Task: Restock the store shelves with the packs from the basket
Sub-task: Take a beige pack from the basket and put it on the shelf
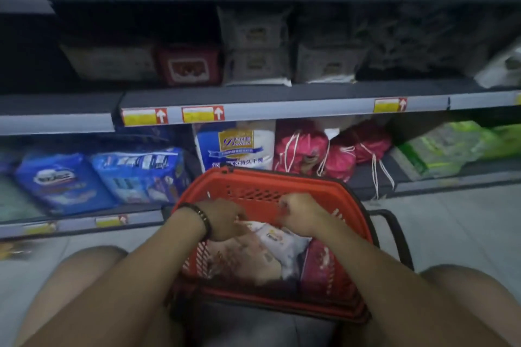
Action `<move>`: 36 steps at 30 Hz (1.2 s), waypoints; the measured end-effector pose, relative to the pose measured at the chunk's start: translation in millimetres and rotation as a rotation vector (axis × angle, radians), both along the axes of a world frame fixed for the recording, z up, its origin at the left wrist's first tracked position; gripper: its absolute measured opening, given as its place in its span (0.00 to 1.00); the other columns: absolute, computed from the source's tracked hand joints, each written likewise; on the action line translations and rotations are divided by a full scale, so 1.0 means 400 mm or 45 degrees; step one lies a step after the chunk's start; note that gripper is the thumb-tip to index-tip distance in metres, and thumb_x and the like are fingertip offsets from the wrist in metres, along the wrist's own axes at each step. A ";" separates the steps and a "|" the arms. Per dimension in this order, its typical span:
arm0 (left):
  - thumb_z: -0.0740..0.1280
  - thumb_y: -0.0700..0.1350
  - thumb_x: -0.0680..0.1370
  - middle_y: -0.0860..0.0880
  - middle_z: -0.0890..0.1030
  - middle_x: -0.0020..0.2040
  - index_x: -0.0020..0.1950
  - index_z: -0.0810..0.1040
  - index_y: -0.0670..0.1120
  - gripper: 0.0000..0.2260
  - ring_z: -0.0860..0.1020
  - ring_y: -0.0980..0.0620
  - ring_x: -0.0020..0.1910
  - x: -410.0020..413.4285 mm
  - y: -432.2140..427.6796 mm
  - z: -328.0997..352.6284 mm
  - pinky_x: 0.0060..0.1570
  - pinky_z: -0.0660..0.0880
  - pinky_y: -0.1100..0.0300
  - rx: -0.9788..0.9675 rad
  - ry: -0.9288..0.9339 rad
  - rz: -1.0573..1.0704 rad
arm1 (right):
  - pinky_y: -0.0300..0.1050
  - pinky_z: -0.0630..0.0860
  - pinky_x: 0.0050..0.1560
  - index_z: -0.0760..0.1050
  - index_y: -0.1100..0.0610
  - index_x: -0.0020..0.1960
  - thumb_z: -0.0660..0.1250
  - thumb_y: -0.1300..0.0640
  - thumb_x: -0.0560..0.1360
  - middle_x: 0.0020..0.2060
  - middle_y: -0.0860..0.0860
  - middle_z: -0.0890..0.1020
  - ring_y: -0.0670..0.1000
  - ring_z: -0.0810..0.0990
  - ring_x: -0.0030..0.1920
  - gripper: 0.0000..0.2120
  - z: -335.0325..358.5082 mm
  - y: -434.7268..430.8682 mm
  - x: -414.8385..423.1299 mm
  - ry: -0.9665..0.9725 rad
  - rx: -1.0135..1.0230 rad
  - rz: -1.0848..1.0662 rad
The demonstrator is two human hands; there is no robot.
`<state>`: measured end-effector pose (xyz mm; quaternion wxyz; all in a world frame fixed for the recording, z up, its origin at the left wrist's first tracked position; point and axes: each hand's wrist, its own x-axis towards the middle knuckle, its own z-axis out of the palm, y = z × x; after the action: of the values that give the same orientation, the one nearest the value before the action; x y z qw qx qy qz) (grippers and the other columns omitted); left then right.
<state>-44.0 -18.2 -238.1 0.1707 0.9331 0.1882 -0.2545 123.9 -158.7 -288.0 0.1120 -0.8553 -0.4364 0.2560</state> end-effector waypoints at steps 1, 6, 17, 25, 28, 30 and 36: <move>0.62 0.57 0.84 0.46 0.79 0.71 0.72 0.77 0.49 0.20 0.76 0.44 0.69 -0.001 0.010 -0.009 0.66 0.72 0.57 0.017 0.063 0.007 | 0.48 0.82 0.54 0.84 0.53 0.51 0.76 0.48 0.74 0.51 0.53 0.88 0.56 0.86 0.53 0.11 -0.023 0.001 -0.012 -0.008 -0.125 0.038; 0.61 0.55 0.85 0.44 0.76 0.73 0.75 0.75 0.46 0.22 0.75 0.44 0.70 0.023 0.036 -0.014 0.68 0.71 0.56 0.026 0.140 -0.002 | 0.48 0.78 0.64 0.78 0.57 0.72 0.72 0.42 0.78 0.65 0.53 0.83 0.55 0.81 0.64 0.27 -0.166 0.014 -0.067 0.121 -0.552 0.143; 0.59 0.56 0.86 0.46 0.70 0.78 0.79 0.69 0.48 0.23 0.70 0.45 0.75 0.074 0.049 -0.037 0.70 0.67 0.56 -0.024 0.246 -0.084 | 0.52 0.77 0.65 0.70 0.55 0.75 0.75 0.41 0.72 0.70 0.58 0.75 0.59 0.75 0.69 0.36 -0.290 -0.010 0.004 -0.023 -0.537 -0.132; 0.59 0.56 0.86 0.46 0.74 0.74 0.77 0.71 0.47 0.22 0.73 0.44 0.71 0.126 0.047 -0.028 0.68 0.70 0.54 -0.038 0.210 -0.125 | 0.61 0.56 0.80 0.63 0.49 0.82 0.59 0.29 0.79 0.81 0.58 0.65 0.67 0.57 0.81 0.38 -0.340 0.080 -0.144 0.157 -0.649 0.159; 0.59 0.57 0.86 0.45 0.75 0.74 0.76 0.72 0.47 0.22 0.74 0.44 0.71 0.143 0.034 -0.027 0.70 0.71 0.51 -0.048 0.221 -0.138 | 0.62 0.54 0.81 0.60 0.42 0.83 0.66 0.24 0.71 0.84 0.57 0.58 0.67 0.50 0.83 0.46 -0.348 0.086 -0.161 0.285 -0.617 -0.003; 0.59 0.57 0.86 0.45 0.75 0.73 0.75 0.73 0.46 0.22 0.74 0.43 0.70 0.151 0.028 -0.022 0.69 0.71 0.52 -0.060 0.214 -0.133 | 0.64 0.56 0.81 0.53 0.47 0.85 0.71 0.23 0.64 0.85 0.59 0.53 0.66 0.48 0.84 0.58 -0.356 0.090 -0.172 0.247 -0.659 -0.108; 0.58 0.58 0.86 0.44 0.77 0.71 0.73 0.75 0.46 0.22 0.76 0.43 0.68 0.159 0.028 -0.009 0.65 0.72 0.53 -0.046 0.250 -0.091 | 0.58 0.65 0.79 0.31 0.64 0.83 0.74 0.32 0.70 0.83 0.60 0.59 0.61 0.61 0.82 0.68 -0.368 0.101 -0.219 0.282 -0.577 -0.207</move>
<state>19.6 -6.9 -241.8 0.1588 0.9066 0.1660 -0.3541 36.4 -118.1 -435.3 -0.0152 -0.8576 -0.2829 0.4293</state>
